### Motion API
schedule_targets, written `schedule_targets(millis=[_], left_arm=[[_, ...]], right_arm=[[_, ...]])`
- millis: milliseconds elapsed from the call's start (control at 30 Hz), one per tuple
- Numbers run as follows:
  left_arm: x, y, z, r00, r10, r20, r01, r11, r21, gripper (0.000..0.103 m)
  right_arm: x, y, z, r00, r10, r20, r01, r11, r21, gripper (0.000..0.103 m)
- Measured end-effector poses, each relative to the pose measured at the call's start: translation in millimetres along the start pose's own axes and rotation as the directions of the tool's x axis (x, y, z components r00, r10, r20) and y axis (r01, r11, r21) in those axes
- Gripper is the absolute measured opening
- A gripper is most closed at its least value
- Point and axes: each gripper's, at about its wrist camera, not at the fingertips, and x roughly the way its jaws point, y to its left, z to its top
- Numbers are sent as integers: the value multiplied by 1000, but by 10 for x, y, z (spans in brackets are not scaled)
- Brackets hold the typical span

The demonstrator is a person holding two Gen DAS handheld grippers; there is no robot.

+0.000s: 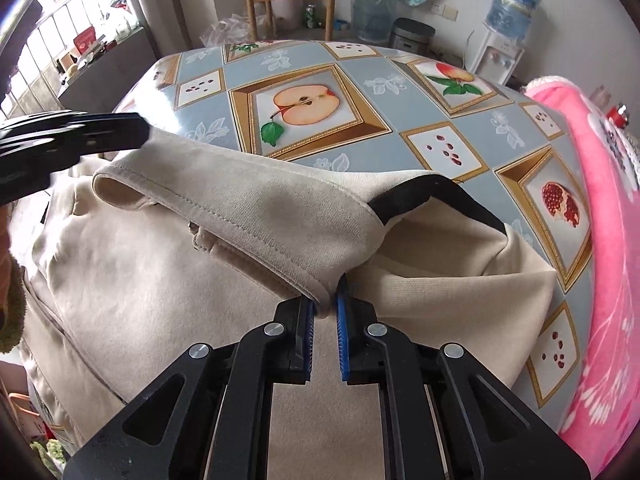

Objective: Fold large clothes

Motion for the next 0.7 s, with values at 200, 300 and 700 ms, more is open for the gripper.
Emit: schedule_targets(millis=[200,300,700], left_arm=[[188,-18,-178,998,17,-63,-15,999,34,18],[166,-50,-240,997,37,-67,-32,996,79,18],[204,-27,-296,997,37,-71,-33,997,64,18]], right_arm=[[-143,-139,-38,997,72,37,-73,997,25,29],[-417,-208,-49,990,109,88,-112,993,33,49],[-413,-75,367,955,196,221,-221,971,95,39]])
